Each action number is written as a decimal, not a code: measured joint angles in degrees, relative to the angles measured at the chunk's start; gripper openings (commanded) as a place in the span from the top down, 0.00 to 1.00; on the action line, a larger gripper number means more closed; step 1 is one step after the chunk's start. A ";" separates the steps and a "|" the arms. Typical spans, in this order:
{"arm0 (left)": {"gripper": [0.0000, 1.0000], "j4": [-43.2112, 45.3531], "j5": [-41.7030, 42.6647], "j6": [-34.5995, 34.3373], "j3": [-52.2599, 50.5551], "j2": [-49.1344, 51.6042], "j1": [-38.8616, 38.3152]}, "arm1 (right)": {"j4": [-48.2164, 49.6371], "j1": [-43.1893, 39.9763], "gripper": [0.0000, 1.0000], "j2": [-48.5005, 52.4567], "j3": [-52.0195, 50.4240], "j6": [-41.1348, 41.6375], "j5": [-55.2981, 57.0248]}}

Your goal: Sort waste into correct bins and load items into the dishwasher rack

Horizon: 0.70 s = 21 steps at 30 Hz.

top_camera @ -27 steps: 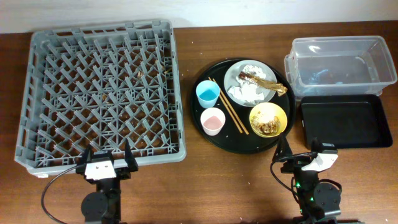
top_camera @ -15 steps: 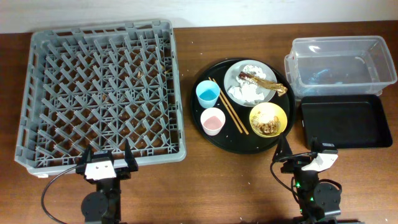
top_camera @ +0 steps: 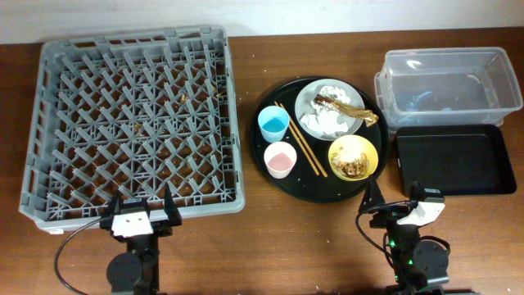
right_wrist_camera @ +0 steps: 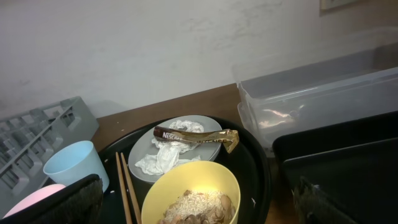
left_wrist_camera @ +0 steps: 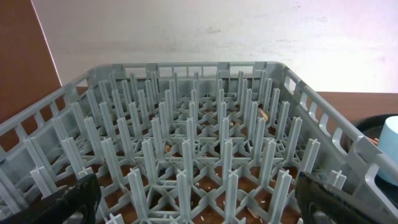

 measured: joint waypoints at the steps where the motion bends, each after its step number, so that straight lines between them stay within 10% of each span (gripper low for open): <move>1: 0.01 0.00 0.00 0.00 0.00 0.00 0.00 | 0.00 0.00 0.02 0.00 0.00 0.00 0.00; 11: 0.01 0.00 0.00 0.00 -0.04 -0.07 0.00 | 2.21 0.00 0.01 3.48 5.60 -7.04 -8.66; 16: 0.01 0.24 0.17 0.02 -0.39 -0.07 0.00 | -10.95 0.00 0.02 32.85 38.42 -14.23 -13.99; 21: 0.01 0.04 0.22 0.02 -0.48 -0.28 0.00 | -47.04 0.00 0.02 81.11 88.04 -15.89 -14.82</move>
